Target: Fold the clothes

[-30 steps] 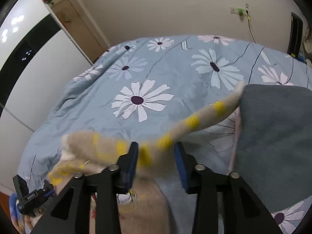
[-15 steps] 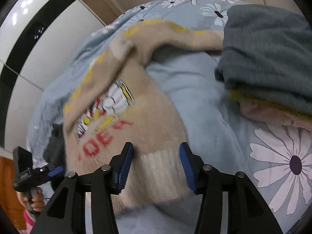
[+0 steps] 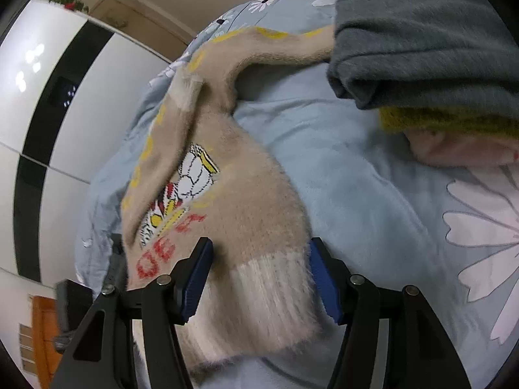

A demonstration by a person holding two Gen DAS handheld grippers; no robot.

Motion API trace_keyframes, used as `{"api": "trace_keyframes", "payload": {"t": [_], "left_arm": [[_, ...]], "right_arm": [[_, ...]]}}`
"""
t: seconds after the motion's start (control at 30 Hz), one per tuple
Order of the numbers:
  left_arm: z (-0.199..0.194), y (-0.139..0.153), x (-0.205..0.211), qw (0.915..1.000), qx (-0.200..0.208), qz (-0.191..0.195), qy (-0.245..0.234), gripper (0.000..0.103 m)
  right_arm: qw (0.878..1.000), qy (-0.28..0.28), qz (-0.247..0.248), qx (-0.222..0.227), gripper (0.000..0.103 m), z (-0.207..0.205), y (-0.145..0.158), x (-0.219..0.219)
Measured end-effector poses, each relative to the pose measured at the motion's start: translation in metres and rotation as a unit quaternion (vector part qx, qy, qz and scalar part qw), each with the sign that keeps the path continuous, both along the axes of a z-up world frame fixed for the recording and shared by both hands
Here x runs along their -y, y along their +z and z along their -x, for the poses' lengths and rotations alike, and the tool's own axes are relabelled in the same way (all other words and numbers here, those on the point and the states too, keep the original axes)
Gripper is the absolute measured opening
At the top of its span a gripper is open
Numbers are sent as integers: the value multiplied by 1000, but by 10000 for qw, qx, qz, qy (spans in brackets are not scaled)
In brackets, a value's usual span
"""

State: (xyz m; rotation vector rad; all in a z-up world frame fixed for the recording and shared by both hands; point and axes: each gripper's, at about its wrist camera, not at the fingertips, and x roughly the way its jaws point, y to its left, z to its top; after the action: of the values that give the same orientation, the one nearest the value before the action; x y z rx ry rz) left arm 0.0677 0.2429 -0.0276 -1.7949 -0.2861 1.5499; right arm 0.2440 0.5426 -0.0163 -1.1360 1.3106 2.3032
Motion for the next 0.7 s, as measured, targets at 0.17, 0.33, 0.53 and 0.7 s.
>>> {"api": "trace_keyframes", "payload": {"t": [0.17, 0.33, 0.53, 0.7], "left_arm": [[-9, 3, -11, 10000, -24, -17, 76, 73], [-8, 5, -5, 9992, -218, -23, 326, 27], [10, 34, 35, 9950, -394, -449, 797, 8], [25, 113, 89, 9833, -1098, -1056, 996, 8]], "right_arm": [[9996, -179, 173, -102, 62, -10, -5, -4], [9996, -215, 174, -108, 48, -10, -4, 0], [9995, -290, -25, -126, 10, -16, 7, 12], [9958, 125, -503, -759, 7, -37, 57, 47]]}}
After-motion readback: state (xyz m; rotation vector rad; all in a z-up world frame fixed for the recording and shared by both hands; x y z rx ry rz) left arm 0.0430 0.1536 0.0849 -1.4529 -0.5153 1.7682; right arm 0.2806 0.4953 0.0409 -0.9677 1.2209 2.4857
